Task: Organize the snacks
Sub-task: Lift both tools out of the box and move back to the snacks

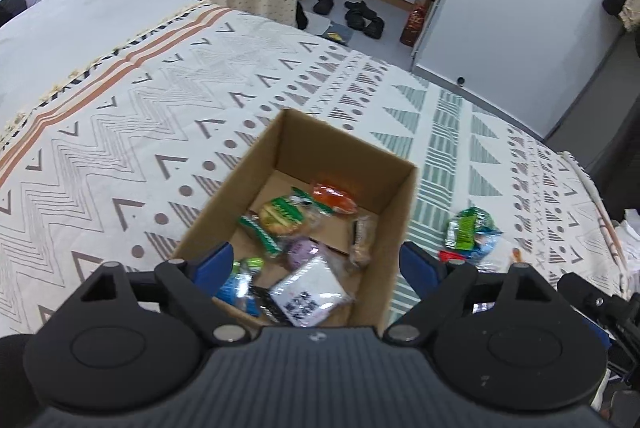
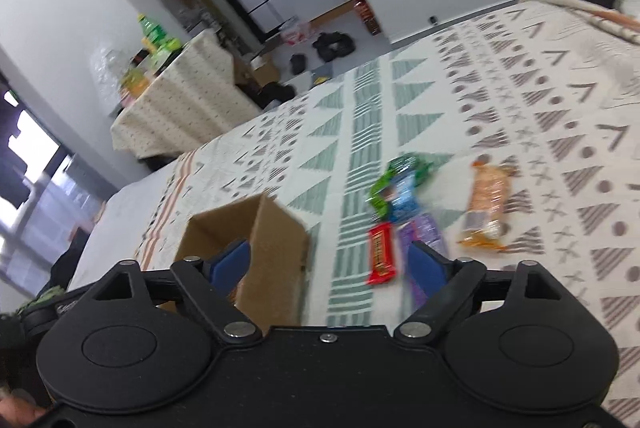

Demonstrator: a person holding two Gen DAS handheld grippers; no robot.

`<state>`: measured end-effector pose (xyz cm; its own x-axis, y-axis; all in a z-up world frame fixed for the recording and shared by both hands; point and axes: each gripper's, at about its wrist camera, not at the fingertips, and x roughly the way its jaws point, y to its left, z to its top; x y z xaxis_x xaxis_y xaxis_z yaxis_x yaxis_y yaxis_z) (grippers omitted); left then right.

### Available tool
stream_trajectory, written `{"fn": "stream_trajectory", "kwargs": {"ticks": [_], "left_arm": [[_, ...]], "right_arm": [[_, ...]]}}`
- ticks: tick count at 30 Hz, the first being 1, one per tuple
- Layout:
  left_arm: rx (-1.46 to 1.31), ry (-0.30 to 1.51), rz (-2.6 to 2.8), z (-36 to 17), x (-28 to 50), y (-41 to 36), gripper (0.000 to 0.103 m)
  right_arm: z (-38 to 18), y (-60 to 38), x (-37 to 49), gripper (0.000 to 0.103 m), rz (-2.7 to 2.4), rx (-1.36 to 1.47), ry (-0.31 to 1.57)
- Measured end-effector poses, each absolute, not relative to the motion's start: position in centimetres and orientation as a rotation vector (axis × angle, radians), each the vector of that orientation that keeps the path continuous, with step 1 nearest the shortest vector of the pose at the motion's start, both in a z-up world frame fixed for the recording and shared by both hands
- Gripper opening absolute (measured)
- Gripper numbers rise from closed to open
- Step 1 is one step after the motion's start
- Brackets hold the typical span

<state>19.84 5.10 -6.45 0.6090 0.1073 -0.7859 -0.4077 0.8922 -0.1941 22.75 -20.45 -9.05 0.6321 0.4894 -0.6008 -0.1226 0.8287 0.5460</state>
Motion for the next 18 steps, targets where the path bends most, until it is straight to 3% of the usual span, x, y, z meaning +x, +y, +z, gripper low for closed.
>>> {"fn": "stream_trajectory", "kwargs": {"ticks": [5, 9, 18], "left_arm": [[-0.369, 0.866, 0.266, -6.0, 20.0, 2.9, 0.092], [-0.356, 0.859, 0.240, -5.6, 20.1, 1.3, 0.093], [-0.351, 0.863, 0.183, -5.7, 21.2, -2.3, 0.096]], "right_arm": [[-9.0, -23.4, 22.9, 0.088, 0.313, 0.530, 0.805], [-9.1, -25.4, 22.8, 0.098, 0.270, 0.549, 0.794], [-9.7, -28.3, 22.9, 0.101, 0.243, 0.612, 0.783]]}}
